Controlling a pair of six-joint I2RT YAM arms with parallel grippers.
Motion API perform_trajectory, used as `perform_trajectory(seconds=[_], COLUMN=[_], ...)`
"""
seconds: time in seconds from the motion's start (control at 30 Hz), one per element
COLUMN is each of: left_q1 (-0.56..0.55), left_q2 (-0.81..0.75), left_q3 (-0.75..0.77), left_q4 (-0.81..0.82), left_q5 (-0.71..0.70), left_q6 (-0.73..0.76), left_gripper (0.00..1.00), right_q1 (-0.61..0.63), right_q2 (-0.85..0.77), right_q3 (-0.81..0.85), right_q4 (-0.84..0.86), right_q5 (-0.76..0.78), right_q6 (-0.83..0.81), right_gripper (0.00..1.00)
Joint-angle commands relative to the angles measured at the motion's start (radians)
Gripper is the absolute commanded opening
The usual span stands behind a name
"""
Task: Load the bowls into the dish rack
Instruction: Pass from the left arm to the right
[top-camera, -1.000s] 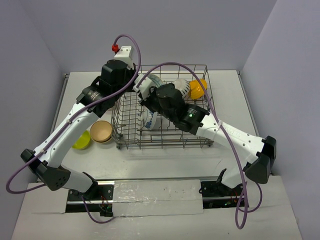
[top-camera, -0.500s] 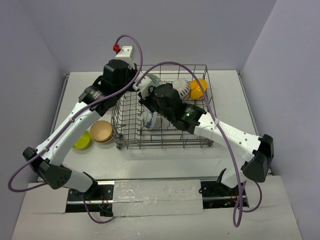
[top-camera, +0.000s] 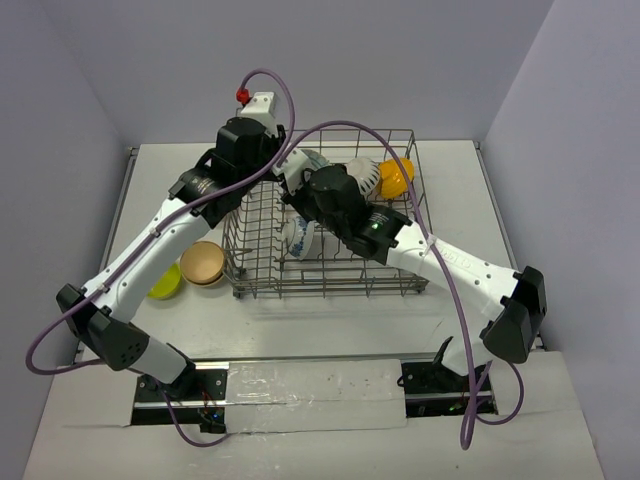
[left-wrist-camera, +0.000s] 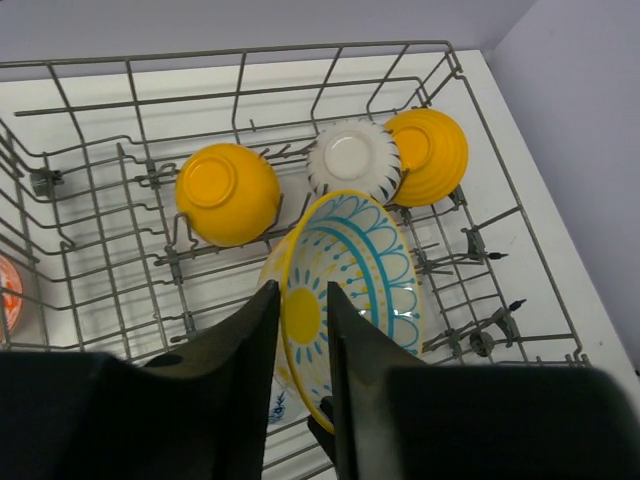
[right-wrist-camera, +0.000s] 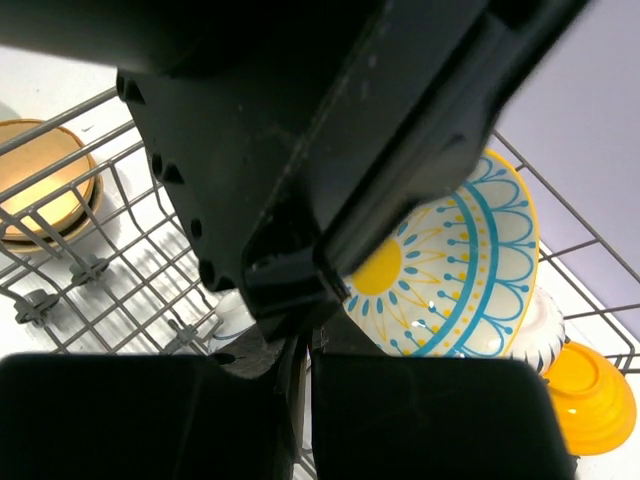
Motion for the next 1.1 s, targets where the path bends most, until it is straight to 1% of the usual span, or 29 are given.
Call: perform_trajectory(seconds=[0.0,0.03,0.07,0.17,0.23,0.4,0.53,0.67,0.9,1.07], left_q1=[-0.020,-0.020,-0.020,-0.018,-0.023,-0.030,-0.034,-0.034,-0.034,-0.024], left_q2=[0.007,0.012,0.016,0.035,0.051,0.085,0.096,0.127,0.185,0.249], left_q3=[0.017,0.017,0.020,0.040,0.062,0.102,0.102,0.142,0.162,0.215], left_q4=[0.088,0.097,0.099,0.103,0.102,0.090,0.091,0.050,0.036,-0.008], left_q5=[0.126,0.132,0.135,0.149,0.145,0.135,0.070,-0.044,-0.159,-0.248], left_q6=[-0.047,-0.052,-0.055,-0.063,-0.070,-0.070,-0.078,-0.066,-0.037,-0.035], left_gripper=[0.31,0.37,0.47,0.56,0.61,0.64,0.66,0.70,0.74,0.77], right_q1=[-0.002,-0.002,-0.002,-0.002,-0.004,-0.004,-0.005,-0.005,-0.005,-0.005], right_q2=[0.019,0.022,0.025,0.023,0.022,0.011,-0.006,-0.035,-0.102,-0.167], right_q3=[-0.006,-0.008,-0.011,-0.034,-0.041,-0.061,-0.075,-0.100,-0.140,-0.192], right_q4=[0.098,0.098,0.100,0.120,0.126,0.137,0.141,0.141,0.117,0.105], right_q5=[-0.033,-0.030,-0.027,-0.027,-0.031,-0.035,-0.042,-0.053,-0.044,-0.044], right_q6=[0.001,0.003,0.003,0.009,0.016,0.018,0.025,0.035,0.045,0.055], right_gripper=[0.00,0.00,0.00,0.00,0.00,0.00,0.00,0.00,0.00,0.00])
